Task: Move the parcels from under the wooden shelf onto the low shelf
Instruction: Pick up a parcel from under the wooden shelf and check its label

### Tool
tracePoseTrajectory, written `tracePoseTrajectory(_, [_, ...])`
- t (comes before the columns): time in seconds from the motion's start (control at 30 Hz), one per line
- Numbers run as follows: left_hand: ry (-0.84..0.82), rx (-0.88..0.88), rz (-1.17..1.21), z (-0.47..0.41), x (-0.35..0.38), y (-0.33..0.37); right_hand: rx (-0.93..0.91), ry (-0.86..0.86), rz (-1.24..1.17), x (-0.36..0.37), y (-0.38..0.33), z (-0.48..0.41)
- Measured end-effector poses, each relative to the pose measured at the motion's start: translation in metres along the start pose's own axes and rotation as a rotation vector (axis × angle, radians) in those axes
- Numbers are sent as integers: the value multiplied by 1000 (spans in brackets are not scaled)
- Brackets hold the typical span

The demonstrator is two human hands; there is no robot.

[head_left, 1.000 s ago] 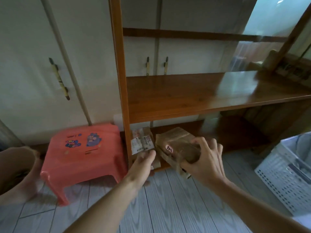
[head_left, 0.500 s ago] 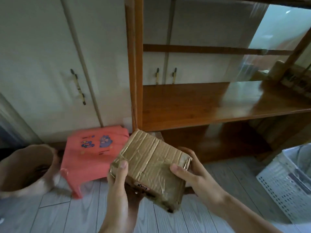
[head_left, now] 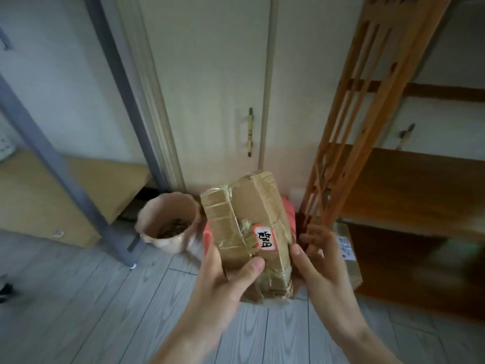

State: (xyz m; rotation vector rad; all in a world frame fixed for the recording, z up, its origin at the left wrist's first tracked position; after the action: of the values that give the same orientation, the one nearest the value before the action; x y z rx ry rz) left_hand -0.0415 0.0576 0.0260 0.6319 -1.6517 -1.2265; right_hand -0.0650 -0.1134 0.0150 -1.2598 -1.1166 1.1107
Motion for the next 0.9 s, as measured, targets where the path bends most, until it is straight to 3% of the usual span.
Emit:
tracePoseTrajectory(0.17, [11, 131, -293, 0, 11, 6, -128, -228, 41, -1, -17, 8])
tracePoseTrajectory(0.3, [-117, 103, -281, 2, 18, 9, -86, -151, -58, -12, -18, 9])
tracePoseTrajectory(0.4, [-122, 100, -258, 0, 19, 2, -41, -192, -75, -13, -17, 15])
tracePoseTrajectory(0.57, [-6, 131, -221, -10, 14, -7, -60, -63, -242, -19, -19, 13])
tracePoseTrajectory(0.67, [99, 118, -71, -18, 11, -15, -79, -16, -298, -25, -19, 13])
tracePoseTrajectory(0.8, [21, 114, -111, -16, 18, -16, -58, -3, -333, -30, -14, 12])
tracePoseTrajectory(0.9, [-81, 48, -14, -16, 26, -19, -29, 31, -307, -33, -10, 11])
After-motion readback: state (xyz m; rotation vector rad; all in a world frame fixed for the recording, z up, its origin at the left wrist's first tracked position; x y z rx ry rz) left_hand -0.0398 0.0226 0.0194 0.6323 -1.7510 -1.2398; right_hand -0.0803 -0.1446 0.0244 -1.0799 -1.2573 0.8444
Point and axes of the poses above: each hand's wrist, its own z-axis away from the middle knuckle, its own x-axis out of the palm, y = z × x, the point moved 3 cm from there along -z, towards the middle knuckle, and after that the axes turned 7 degrees about -y, right-handed, at the moved point
